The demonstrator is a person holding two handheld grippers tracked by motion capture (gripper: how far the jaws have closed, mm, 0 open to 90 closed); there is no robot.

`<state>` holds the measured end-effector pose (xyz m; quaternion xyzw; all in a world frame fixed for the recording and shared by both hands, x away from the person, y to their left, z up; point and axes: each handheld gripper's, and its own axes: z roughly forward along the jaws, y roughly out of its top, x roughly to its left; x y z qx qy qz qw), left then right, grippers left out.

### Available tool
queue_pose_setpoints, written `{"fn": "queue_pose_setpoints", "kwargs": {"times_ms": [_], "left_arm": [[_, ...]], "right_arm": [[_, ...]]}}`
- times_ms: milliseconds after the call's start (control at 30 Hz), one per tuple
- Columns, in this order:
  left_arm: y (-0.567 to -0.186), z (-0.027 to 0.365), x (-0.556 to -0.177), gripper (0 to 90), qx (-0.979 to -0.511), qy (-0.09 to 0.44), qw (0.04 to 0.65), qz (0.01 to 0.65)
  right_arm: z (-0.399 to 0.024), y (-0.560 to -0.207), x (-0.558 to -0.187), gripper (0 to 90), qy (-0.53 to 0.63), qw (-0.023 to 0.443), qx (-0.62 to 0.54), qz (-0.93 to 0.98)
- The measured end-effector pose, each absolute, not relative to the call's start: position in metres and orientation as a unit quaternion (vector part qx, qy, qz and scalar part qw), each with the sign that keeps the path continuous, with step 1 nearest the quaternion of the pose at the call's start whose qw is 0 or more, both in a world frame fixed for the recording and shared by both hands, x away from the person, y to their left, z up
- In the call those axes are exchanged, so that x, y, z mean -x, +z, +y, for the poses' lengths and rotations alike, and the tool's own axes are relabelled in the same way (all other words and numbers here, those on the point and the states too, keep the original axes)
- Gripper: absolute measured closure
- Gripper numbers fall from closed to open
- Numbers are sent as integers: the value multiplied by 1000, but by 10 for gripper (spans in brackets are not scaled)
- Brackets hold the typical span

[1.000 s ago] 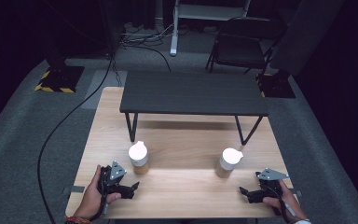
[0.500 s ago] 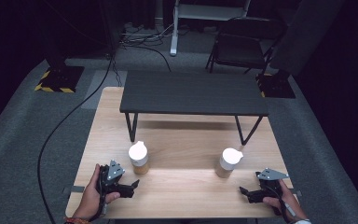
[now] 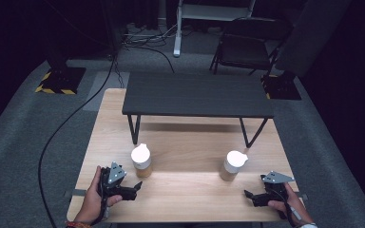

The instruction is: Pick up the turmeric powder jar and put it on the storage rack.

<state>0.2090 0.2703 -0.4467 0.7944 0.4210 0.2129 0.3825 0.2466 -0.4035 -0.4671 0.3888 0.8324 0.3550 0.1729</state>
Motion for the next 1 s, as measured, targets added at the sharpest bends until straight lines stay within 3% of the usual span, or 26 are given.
{"fn": "queue_pose_setpoints", "kwargs": {"times_ms": [1000], "left_arm": [[-438,267,-215,16,-785,224,408,410]], "right_arm": [[-403,-467,-247,0,355,173,-390,832]]}}
